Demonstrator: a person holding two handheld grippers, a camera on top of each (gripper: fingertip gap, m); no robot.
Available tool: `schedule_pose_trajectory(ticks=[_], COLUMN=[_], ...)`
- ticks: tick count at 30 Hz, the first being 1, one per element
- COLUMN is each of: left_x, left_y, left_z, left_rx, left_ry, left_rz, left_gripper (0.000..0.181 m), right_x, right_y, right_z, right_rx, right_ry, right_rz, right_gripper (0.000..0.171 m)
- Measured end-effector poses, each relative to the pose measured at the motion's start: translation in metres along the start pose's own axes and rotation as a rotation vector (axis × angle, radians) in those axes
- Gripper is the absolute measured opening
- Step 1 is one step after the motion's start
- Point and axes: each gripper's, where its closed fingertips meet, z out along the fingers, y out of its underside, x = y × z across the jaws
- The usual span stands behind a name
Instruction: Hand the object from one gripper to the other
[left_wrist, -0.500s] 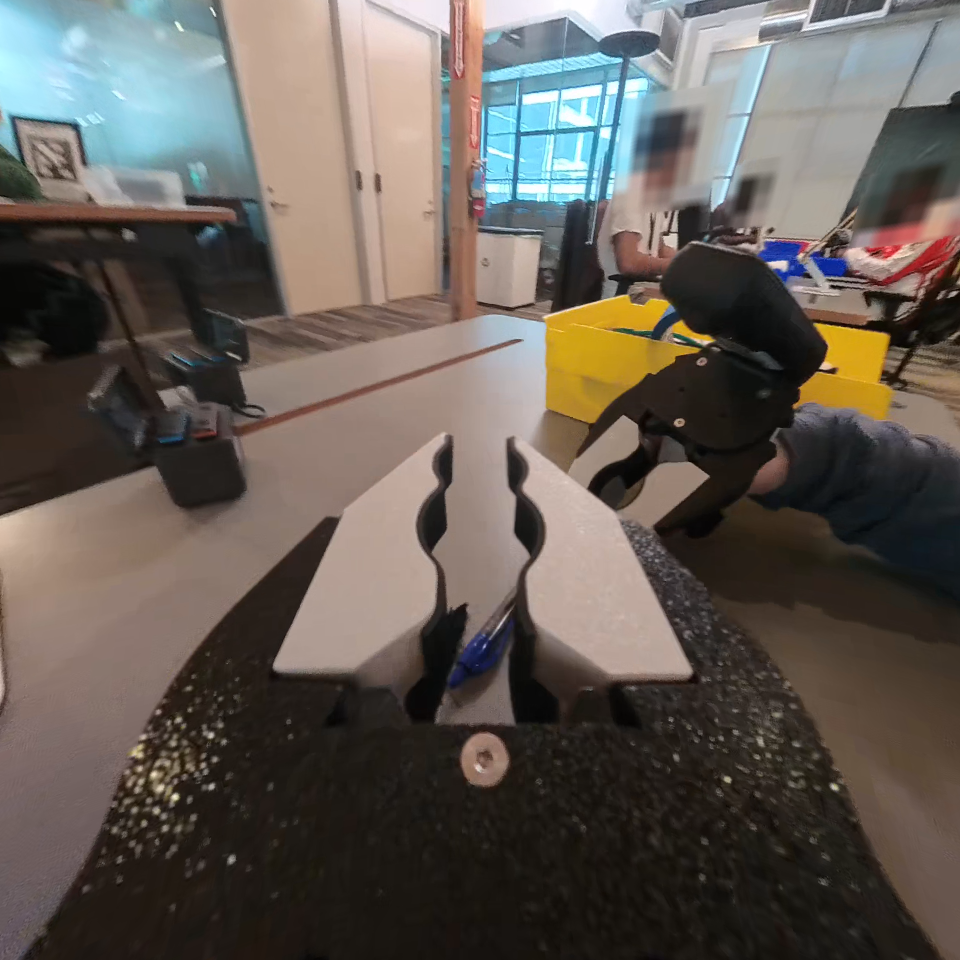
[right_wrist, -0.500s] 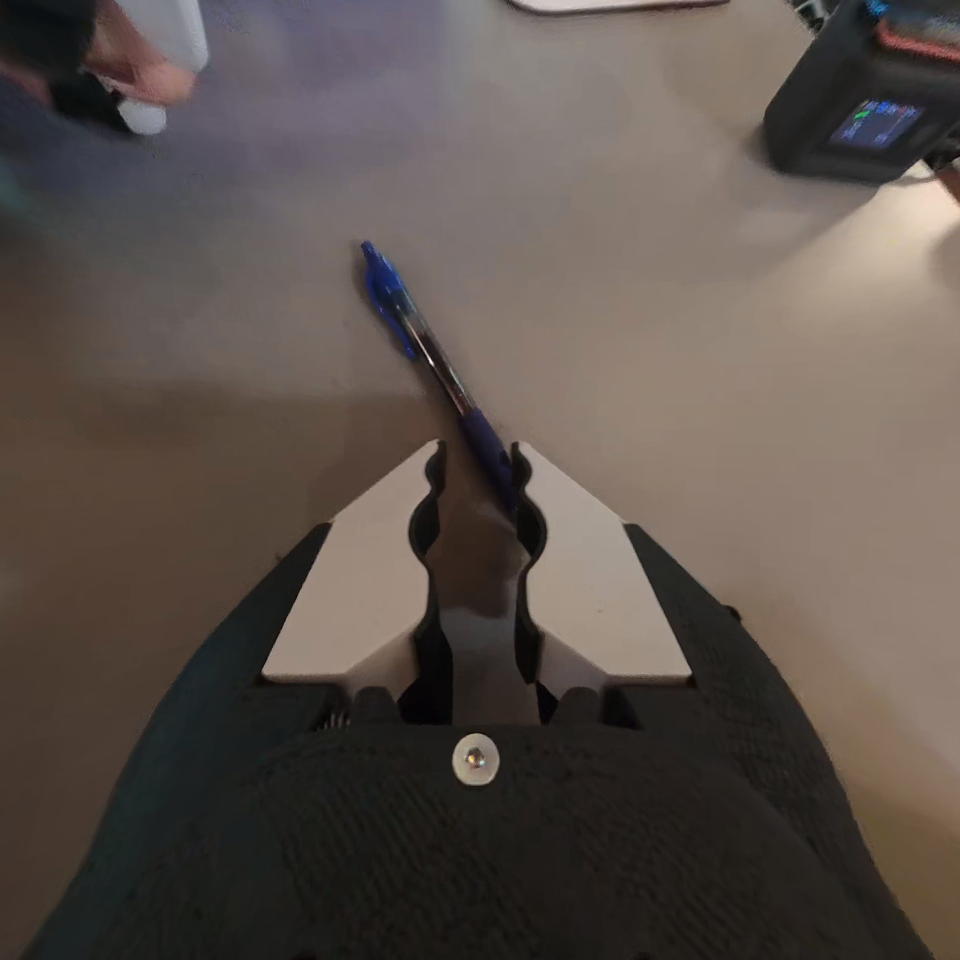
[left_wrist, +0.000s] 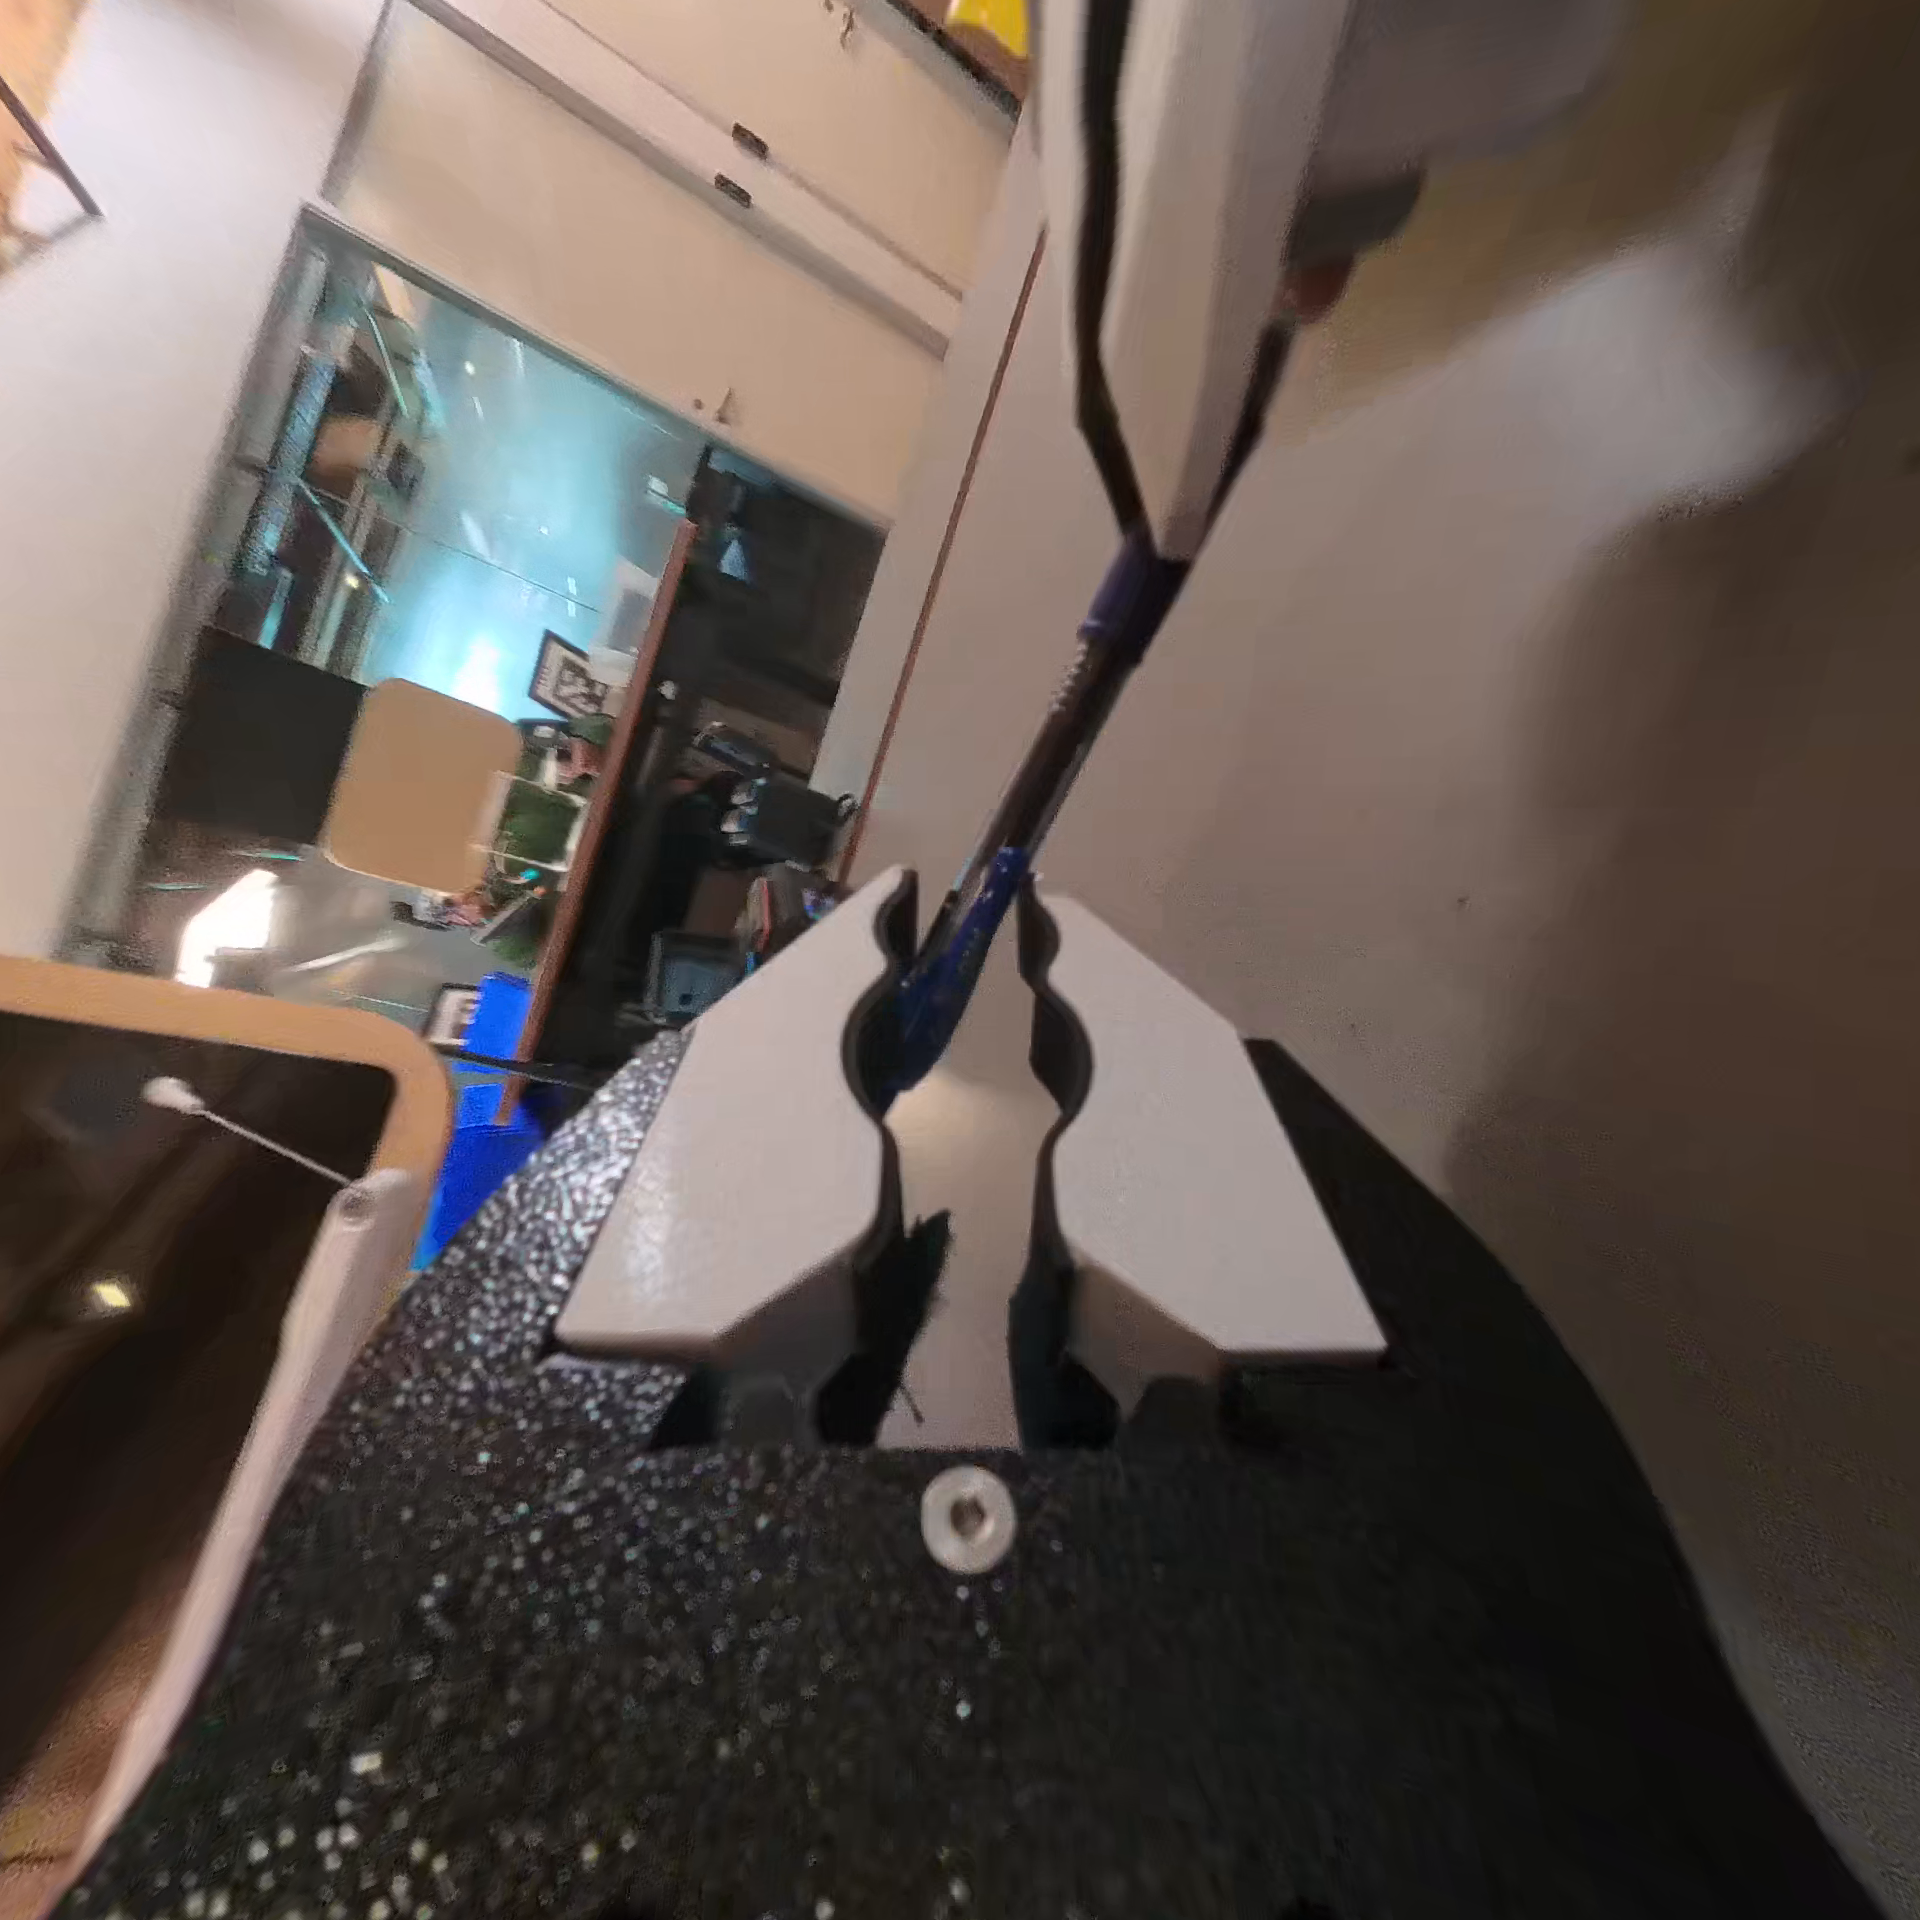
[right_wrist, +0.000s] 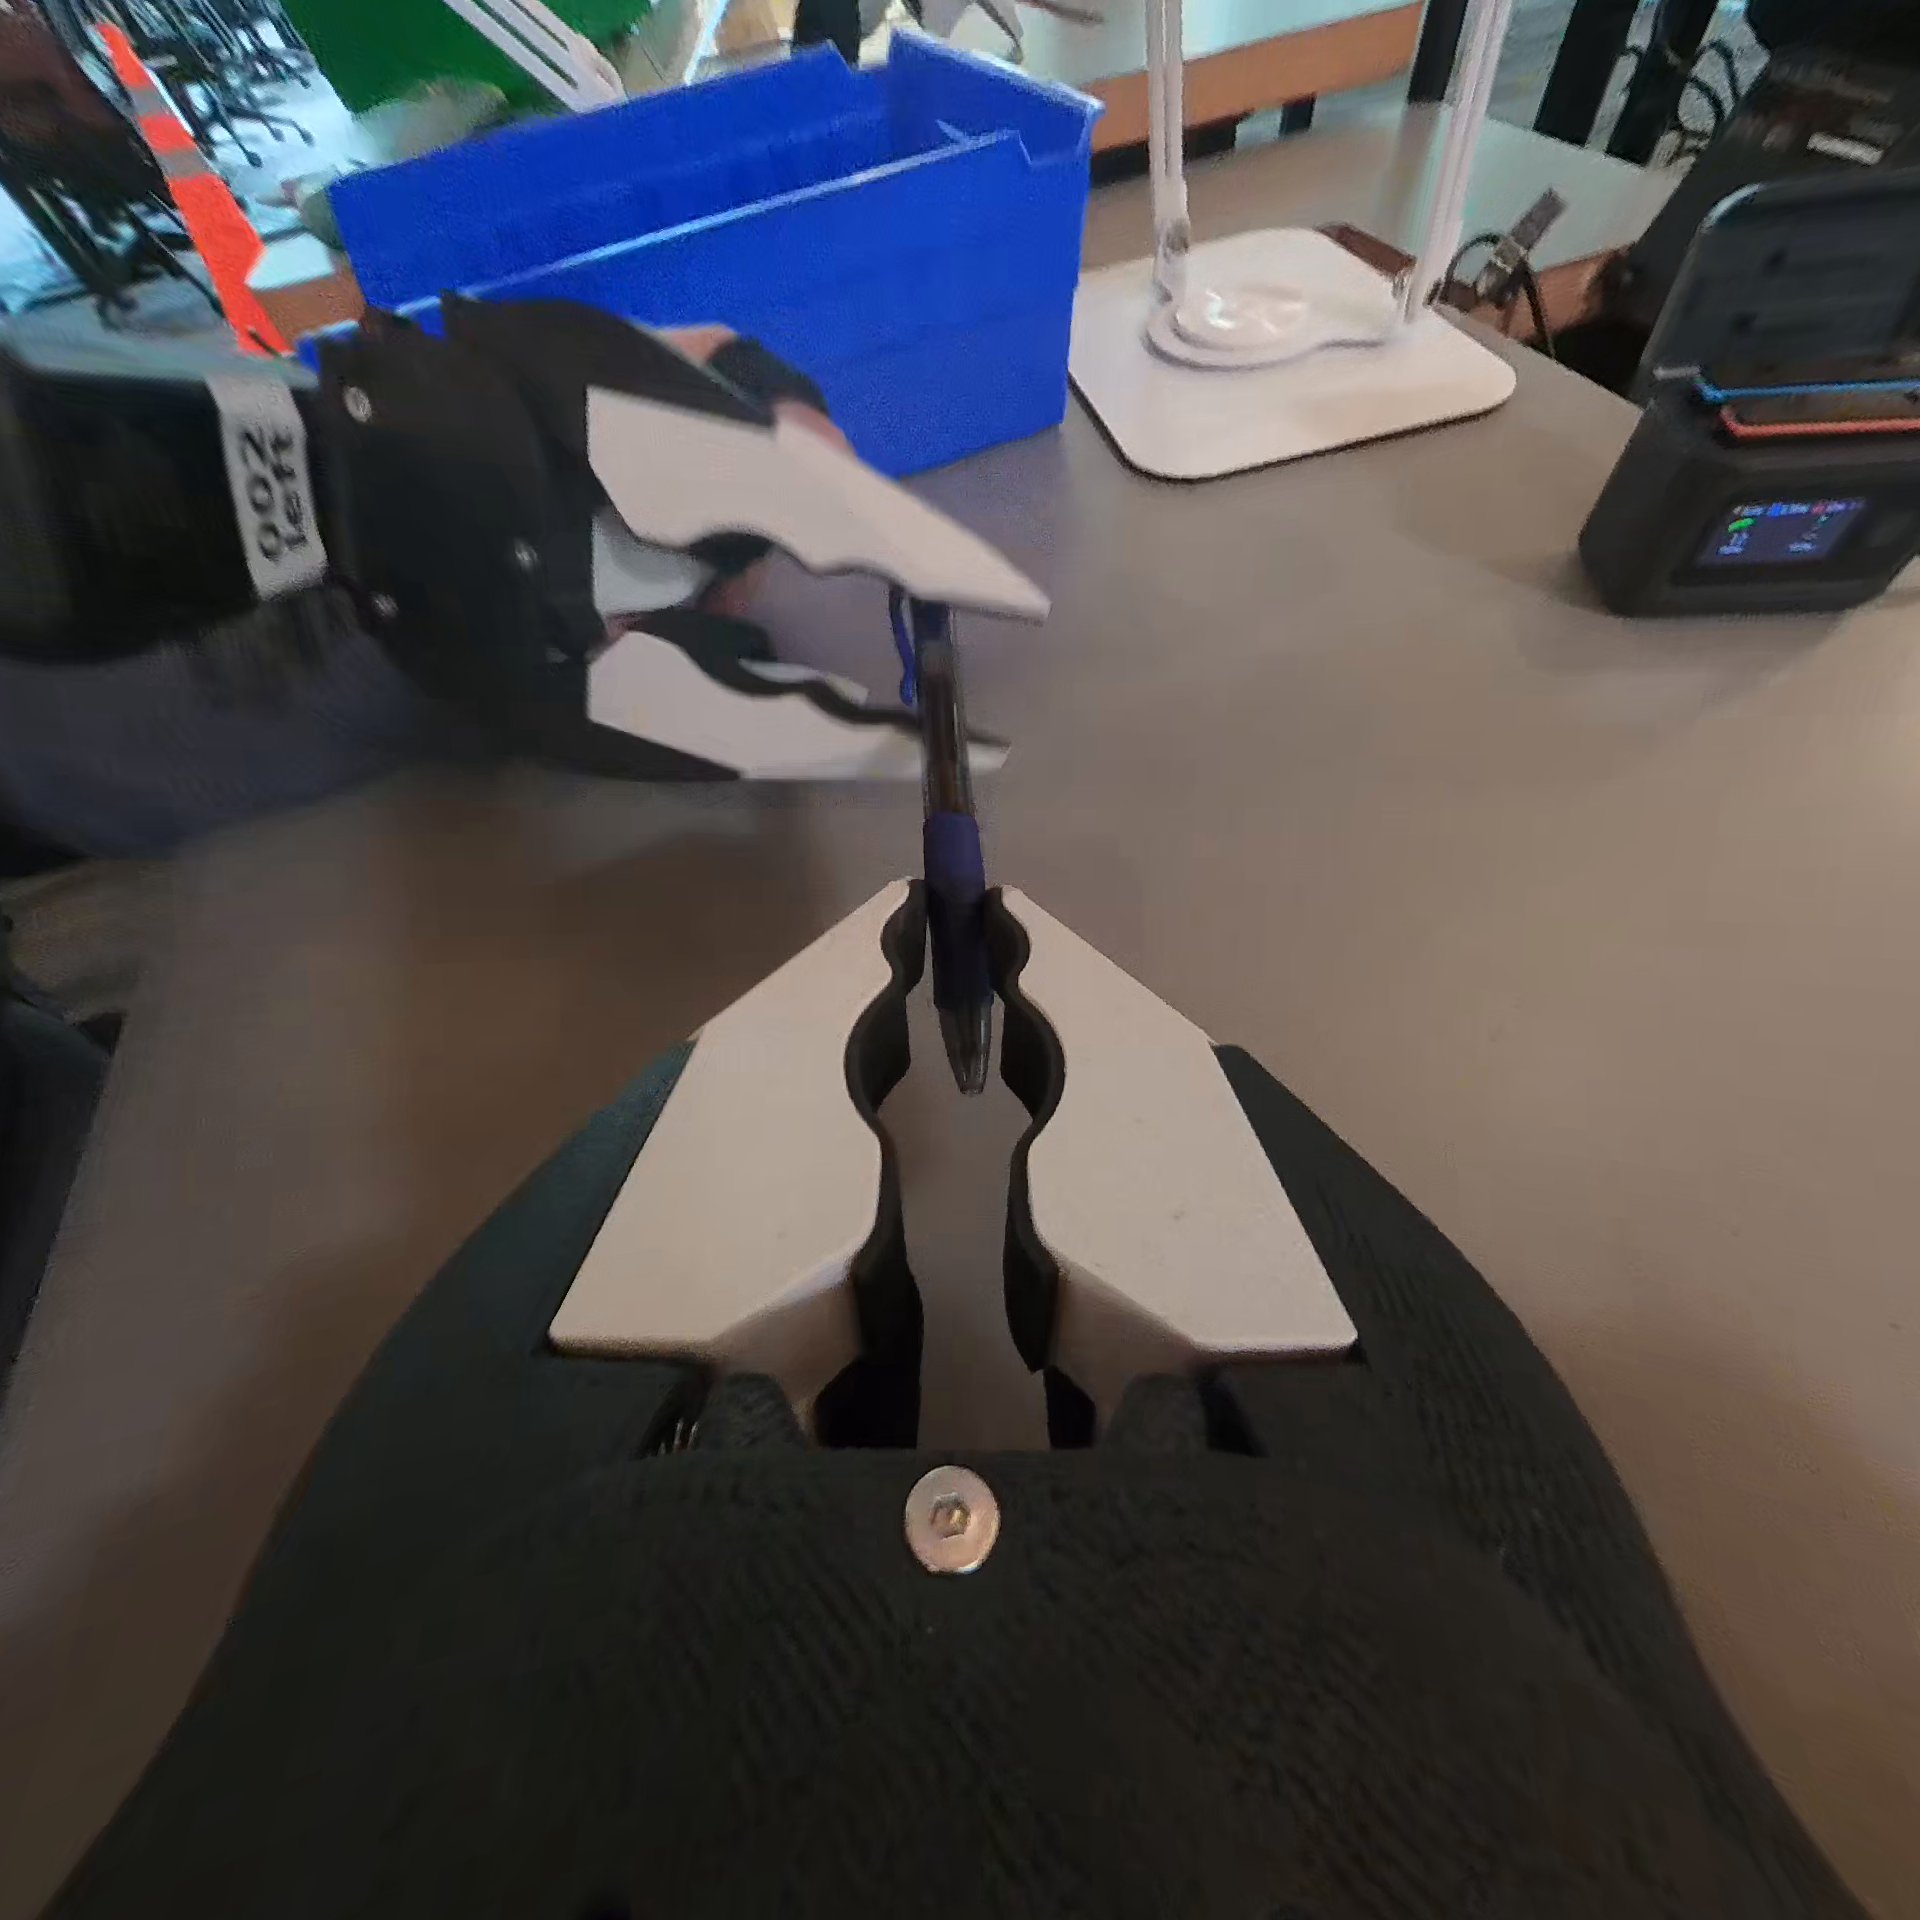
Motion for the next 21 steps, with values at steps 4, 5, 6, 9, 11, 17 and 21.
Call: schedule_pose_trajectory(ticks=[4,5,6,9,11,17,21], left_x=[0.007,0.008,0.011,0.034,0.047,0.041,0.048], left_y=[0.003,0.002,0.001,-0.005,-0.012,-0.029,-0.039], left_z=[0.004,0.004,0.003,-0.003,-0.011,-0.025,-0.031], left_rx=[-0.067,-0.069,-0.074,-0.091,-0.085,0.011,0.034], left_ry=[0.099,0.133,0.188,0.461,0.62,0.829,0.898], left_rz=[-0.142,-0.228,-0.327,-0.643,-0.802,-1.153,-1.116], left_gripper=[0.008,0.007,0.008,0.007,0.007,0.007,0.007], right_x=[0.012,0.014,0.014,0.004,0.001,0.004,0.008], right_y=[-0.025,-0.034,-0.04,-0.048,-0.036,-0.023,-0.02], right_z=[-0.005,-0.007,-0.01,-0.011,0.0,0.012,0.013], right_rx=[0.142,0.175,0.19,0.156,0.034,-0.115,-0.144], right_ry=[0.182,0.267,0.359,0.612,0.673,0.706,0.722], right_rz=[-0.198,-0.326,-0.482,-1.026,-1.285,-1.505,-1.517], right_gripper=[0.019,0.04,0.057,0.064,0.057,0.044,0.042])
